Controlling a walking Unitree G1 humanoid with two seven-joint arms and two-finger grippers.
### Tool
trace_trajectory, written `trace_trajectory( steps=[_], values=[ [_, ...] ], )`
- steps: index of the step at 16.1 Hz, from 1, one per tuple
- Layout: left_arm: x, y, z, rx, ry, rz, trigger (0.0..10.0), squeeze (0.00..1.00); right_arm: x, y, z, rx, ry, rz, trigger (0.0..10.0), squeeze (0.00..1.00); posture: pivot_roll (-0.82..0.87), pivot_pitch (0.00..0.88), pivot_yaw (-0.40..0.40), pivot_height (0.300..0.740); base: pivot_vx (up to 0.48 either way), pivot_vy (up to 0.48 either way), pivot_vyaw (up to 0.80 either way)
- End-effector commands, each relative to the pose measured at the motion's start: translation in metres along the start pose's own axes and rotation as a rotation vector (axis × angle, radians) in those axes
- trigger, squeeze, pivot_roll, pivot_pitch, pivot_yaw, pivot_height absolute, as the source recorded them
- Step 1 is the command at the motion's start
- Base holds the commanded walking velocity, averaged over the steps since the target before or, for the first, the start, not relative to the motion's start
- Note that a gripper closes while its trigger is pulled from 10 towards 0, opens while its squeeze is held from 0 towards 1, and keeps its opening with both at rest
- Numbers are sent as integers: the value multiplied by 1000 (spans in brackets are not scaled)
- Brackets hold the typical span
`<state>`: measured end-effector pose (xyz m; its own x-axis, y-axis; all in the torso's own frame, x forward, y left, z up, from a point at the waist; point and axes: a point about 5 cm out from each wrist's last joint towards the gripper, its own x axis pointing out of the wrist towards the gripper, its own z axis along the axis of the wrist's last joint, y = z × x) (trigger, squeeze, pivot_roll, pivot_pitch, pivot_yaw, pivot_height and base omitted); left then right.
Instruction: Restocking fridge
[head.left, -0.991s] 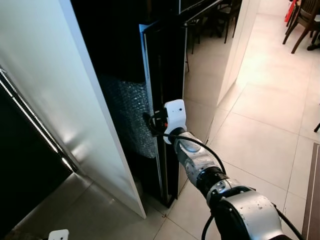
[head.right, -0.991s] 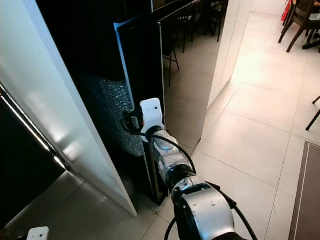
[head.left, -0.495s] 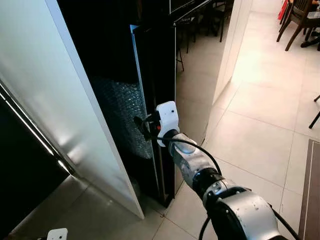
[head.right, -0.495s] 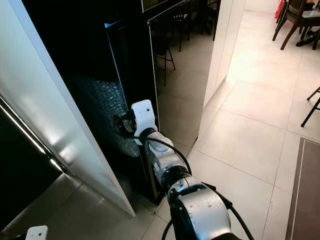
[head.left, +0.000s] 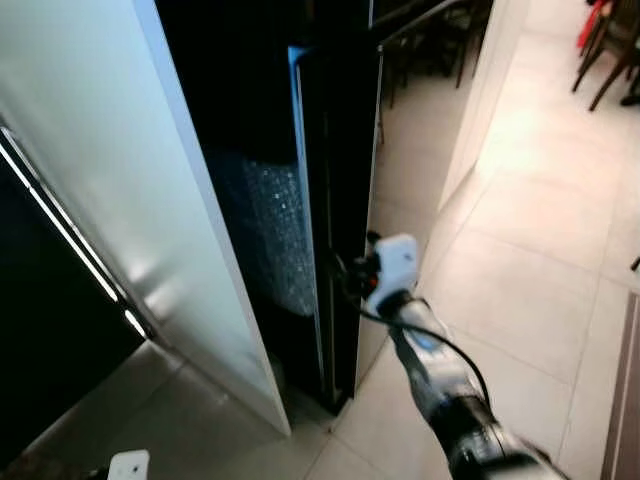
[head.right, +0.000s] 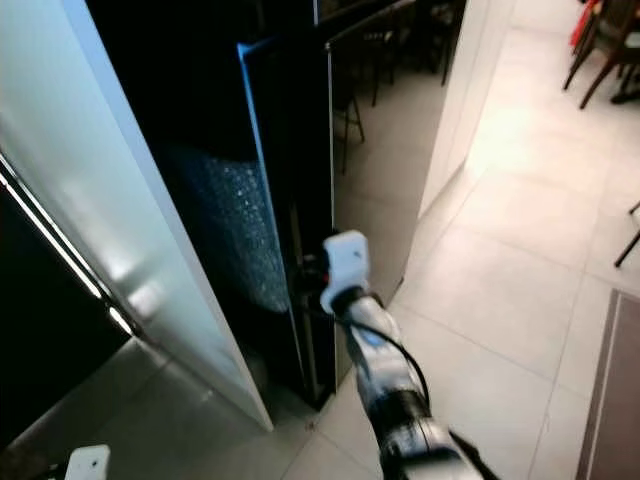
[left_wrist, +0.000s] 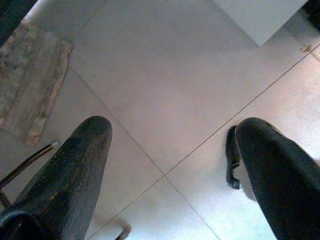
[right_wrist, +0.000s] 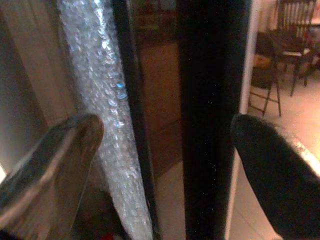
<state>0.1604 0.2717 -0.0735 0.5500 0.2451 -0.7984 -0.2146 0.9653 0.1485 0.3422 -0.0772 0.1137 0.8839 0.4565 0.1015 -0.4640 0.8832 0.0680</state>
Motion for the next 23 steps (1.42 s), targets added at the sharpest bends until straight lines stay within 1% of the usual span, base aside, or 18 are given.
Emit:
trace_trajectory(
  steps=[1, 2, 3, 4, 5, 6, 8, 9, 10, 11, 12, 13, 14, 15, 16, 18, 19, 23],
  values=[
    [-1, 0, -6, 10, 24, -3, 10000, 0, -4, -8, 10, -5, -39, -16, 10000, 0, -17, 0, 34, 740, 0, 0, 0],
    [-1, -1, -6, 8, 22, -3, 10000, 0, -13, -20, 10, -17, -38, -57, 10000, 0, -21, 0, 29, 740, 0, 0, 0],
    [-1, -1, -6, 6, 21, -3, 10000, 0, -26, -40, 6, -16, -17, -149, 10000, 0, -22, 0, 28, 740, 0, 0, 0],
    [-1, -2, -6, 3, 21, -1, 10000, 0, -43, -68, -4, -27, 35, -283, 10000, 0, -22, 0, 24, 740, 0, 0, 0],
    [-1, -2, -6, 1, 22, 0, 10000, 0, -60, -85, -12, -50, 88, -366, 10000, 0, -27, 0, 21, 740, 0, 0, 0],
    [-1, -2, -7, -1, 24, 1, 10000, 0, -83, -101, -25, -68, 158, -444, 10000, 0, -26, 0, 17, 740, 0, 0, 0],
    [-1, -2, -7, -2, 24, 2, 10000, 0, -97, -108, -35, -67, 204, -495, 10000, 0, -30, 0, 16, 740, 0, 0, 0],
    [-1, -2, -8, -4, 27, 3, 10000, 0, -128, -122, -61, 1, 309, -655, 10000, 0, -34, 0, 16, 740, 0, 0, 0],
    [-1, -2, -8, -4, 29, 4, 10000, 0, -162, -124, -92, 93, 462, -763, 10000, 0, -36, 0, 21, 740, 0, 0, 0],
    [-1, -2, -8, -2, 31, 1, 10000, 0, -184, -114, -116, 153, 598, -774, 10000, 0, -41, 0, 27, 740, 0, 0, 0],
    [-1, -2, -8, 9, 33, -7, 10000, 0, -207, -98, -139, 201, 743, -761, 10000, 0, -42, 0, 31, 740, 0, 0, 0],
    [-1, -4, -9, 16, 36, -9, 10000, 0, -237, -79, -160, 276, 900, -771, 10000, 0, -3, 0, 17, 740, 0, 0, 0],
    [-1, -4, -9, 17, 37, -8, 10000, 0, -245, -74, -165, 278, 944, -761, 10000, 0, -3, 0, 17, 740, 0, 0, 0],
    [-1, -4, -8, -7, 28, 2, 10000, 0, -266, -79, -166, 274, 980, -868, 10000, 0, 10, 0, 19, 740, 0, 0, 0],
    [-1, -3, -8, -6, 23, -1, 10000, 0, -268, -79, -166, 323, 952, -921, 10000, 0, -14, 0, 26, 740, 0, 0, 0],
    [-1, -3, -8, 10, 31, -8, 10000, 0, -260, -69, -170, 298, 965, -804, 10000, 0, -16, 0, 29, 740, 0, 0, 0],
    [-1, -3, -8, 11, 35, -10, 10000, 0, -257, -64, -172, 290, 978, -773, 10000, 0, -22, 0, 32, 740, 0, 0, 0],
    [-1, -2, -8, 61, 50, -22, 10000, 0, -252, -53, -177, 304, 996, -737, 10000, 0, -8, 0, 31, 740, 0, 0, 0]
  ],
)
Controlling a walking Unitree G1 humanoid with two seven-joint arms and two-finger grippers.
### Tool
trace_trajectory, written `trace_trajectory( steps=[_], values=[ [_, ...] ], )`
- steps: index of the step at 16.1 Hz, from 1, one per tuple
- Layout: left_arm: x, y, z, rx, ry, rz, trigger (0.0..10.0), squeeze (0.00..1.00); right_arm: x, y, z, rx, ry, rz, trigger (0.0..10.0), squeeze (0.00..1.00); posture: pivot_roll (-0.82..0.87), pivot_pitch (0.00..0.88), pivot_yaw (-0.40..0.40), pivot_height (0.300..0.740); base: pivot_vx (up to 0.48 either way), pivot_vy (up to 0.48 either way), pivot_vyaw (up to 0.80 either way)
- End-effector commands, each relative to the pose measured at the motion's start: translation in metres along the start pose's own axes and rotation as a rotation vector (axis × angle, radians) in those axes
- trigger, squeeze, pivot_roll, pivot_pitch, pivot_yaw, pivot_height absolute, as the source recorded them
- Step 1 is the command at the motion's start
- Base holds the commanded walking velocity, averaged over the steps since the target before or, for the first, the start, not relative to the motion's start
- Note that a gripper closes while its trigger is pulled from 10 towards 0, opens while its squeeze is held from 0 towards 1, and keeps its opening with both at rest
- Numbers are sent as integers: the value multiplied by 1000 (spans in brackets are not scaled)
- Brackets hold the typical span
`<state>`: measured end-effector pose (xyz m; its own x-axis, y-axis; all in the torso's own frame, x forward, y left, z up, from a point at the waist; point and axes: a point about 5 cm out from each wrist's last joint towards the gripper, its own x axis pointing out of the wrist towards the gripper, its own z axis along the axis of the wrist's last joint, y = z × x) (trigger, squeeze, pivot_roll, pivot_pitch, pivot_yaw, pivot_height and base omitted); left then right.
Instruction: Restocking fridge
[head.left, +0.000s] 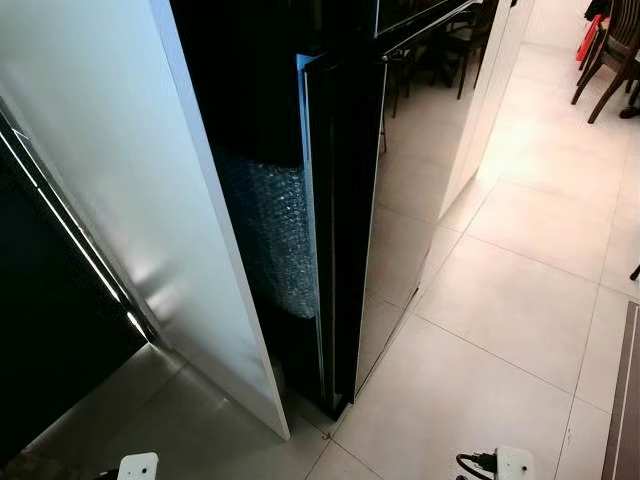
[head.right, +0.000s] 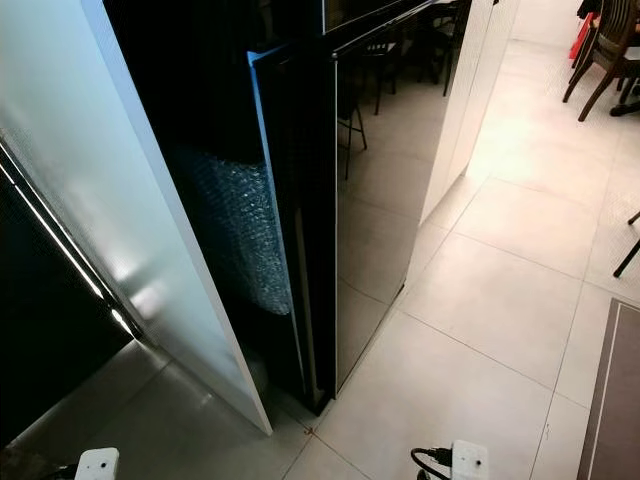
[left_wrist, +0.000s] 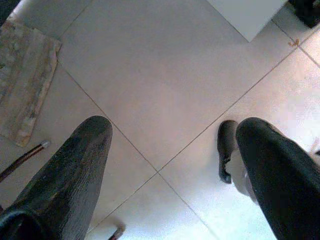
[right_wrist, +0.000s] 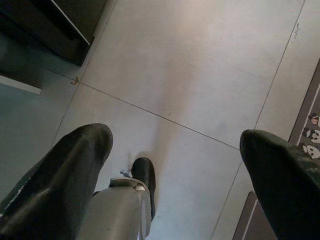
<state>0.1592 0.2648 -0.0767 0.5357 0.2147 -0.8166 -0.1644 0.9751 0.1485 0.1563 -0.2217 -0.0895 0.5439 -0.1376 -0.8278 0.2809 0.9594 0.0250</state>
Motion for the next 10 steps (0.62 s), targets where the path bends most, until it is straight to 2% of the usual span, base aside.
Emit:
trace_trajectory(
  steps=[1, 5, 10],
  values=[
    [-1, 5, -5, 18, 26, 11, 10000, 0, 0, 1, -4, -2, 13, 5, 10000, 0, -7, 0, 29, 740, 0, -296, 0],
    [-1, 4, -7, 17, 32, 5, 10000, 0, -2, -5, -10, -4, 44, -9, 10000, 0, 2, 0, 27, 740, 0, -309, 0],
    [-2, 5, -9, 35, 41, 1, 10000, 0, -2, -3, -11, -29, 52, -9, 10000, 0, -6, 0, 44, 740, 0, -314, 0]
  ],
)
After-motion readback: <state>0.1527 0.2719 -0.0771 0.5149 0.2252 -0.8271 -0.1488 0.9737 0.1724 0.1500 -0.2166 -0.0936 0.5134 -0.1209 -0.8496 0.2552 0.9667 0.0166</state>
